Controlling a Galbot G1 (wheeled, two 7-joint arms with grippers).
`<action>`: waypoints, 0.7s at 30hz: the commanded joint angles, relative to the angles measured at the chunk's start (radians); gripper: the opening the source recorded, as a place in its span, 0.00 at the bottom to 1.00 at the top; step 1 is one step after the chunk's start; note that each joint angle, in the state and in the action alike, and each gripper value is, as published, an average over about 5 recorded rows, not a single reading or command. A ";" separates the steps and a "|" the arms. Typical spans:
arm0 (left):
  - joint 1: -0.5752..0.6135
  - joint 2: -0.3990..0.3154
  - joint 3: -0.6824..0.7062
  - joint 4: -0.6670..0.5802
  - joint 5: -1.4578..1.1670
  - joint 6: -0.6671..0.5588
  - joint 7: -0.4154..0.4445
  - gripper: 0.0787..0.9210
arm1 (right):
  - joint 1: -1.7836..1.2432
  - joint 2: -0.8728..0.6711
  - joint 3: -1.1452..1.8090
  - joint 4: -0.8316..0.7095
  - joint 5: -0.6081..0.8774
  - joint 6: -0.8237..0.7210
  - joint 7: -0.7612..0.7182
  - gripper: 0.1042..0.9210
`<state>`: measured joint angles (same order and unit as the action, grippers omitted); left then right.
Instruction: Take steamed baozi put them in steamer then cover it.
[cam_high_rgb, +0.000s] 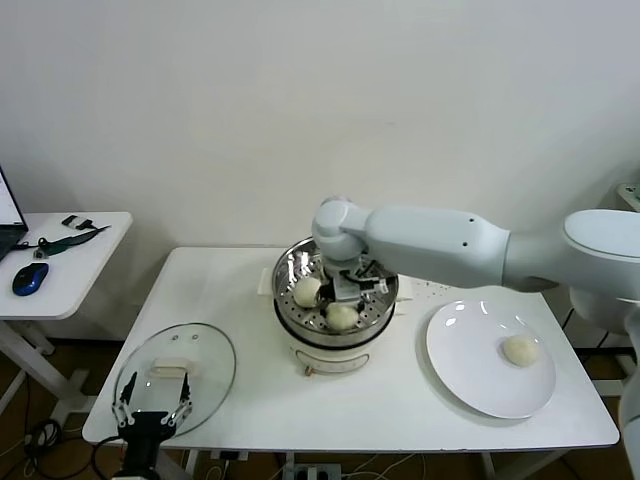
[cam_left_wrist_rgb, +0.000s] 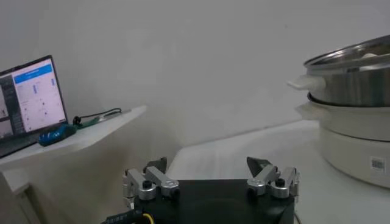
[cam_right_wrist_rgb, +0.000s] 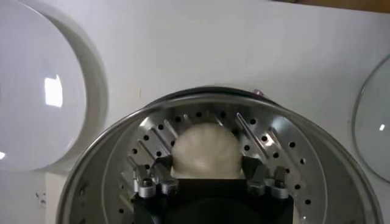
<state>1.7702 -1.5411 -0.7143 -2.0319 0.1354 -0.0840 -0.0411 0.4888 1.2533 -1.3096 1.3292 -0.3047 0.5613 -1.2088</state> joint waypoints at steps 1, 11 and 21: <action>-0.002 0.000 0.005 0.003 -0.001 0.002 0.001 0.88 | -0.012 0.006 0.011 0.006 -0.020 -0.001 0.009 0.87; -0.007 0.000 0.005 0.009 0.002 0.001 0.000 0.88 | 0.068 -0.128 0.107 -0.019 0.031 -0.018 0.019 0.88; -0.017 0.002 -0.005 -0.012 0.019 0.010 -0.002 0.88 | 0.251 -0.434 -0.087 -0.115 0.406 -0.321 0.183 0.88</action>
<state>1.7548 -1.5414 -0.7157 -2.0330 0.1436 -0.0775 -0.0429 0.6025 1.0676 -1.2603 1.2706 -0.1863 0.4667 -1.1566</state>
